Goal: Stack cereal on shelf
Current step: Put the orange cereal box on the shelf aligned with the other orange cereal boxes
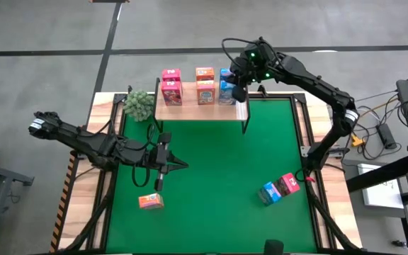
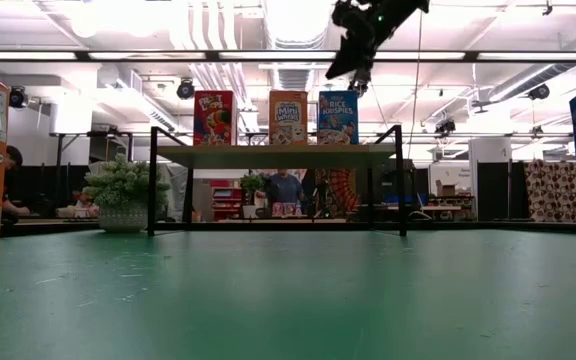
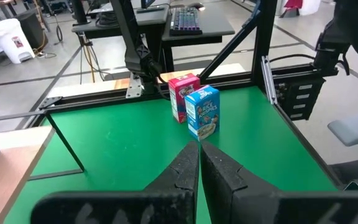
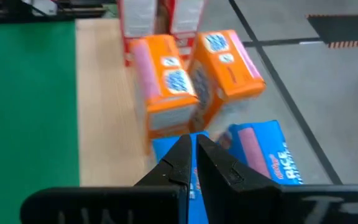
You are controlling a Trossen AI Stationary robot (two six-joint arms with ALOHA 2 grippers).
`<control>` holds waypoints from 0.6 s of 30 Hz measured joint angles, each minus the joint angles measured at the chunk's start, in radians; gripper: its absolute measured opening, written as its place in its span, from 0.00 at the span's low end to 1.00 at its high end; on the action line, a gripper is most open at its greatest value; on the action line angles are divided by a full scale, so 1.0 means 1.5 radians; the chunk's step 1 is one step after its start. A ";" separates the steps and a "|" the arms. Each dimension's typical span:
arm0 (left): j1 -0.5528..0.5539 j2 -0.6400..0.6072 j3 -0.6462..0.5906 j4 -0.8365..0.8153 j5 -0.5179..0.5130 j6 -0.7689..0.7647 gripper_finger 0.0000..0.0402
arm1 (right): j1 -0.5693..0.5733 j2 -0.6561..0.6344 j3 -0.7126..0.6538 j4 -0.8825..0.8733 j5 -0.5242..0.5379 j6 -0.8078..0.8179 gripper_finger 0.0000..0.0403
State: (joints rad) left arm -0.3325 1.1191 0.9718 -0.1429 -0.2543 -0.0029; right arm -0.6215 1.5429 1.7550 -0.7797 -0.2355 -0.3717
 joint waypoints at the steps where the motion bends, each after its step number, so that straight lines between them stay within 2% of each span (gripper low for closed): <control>1: 0.000 0.000 0.000 0.000 0.000 -0.008 0.00 | 0.008 -0.007 0.000 -0.001 0.000 0.003 0.03; 9: -0.005 0.000 0.000 0.000 -0.001 -0.085 0.00 | 0.112 -0.070 -0.035 -0.014 -0.005 0.004 0.03; 13: -0.015 0.000 0.000 0.000 -0.001 -0.118 0.00 | 0.174 -0.114 -0.114 0.026 0.000 0.021 0.03; 18: -0.039 0.000 0.000 -0.001 0.001 -0.158 0.00 | 0.246 -0.186 -0.255 0.144 0.023 0.057 0.03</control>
State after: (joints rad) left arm -0.3911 1.1191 0.9718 -0.1440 -0.2528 -0.2393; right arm -0.2522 1.2643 1.3726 -0.5635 -0.2011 -0.2867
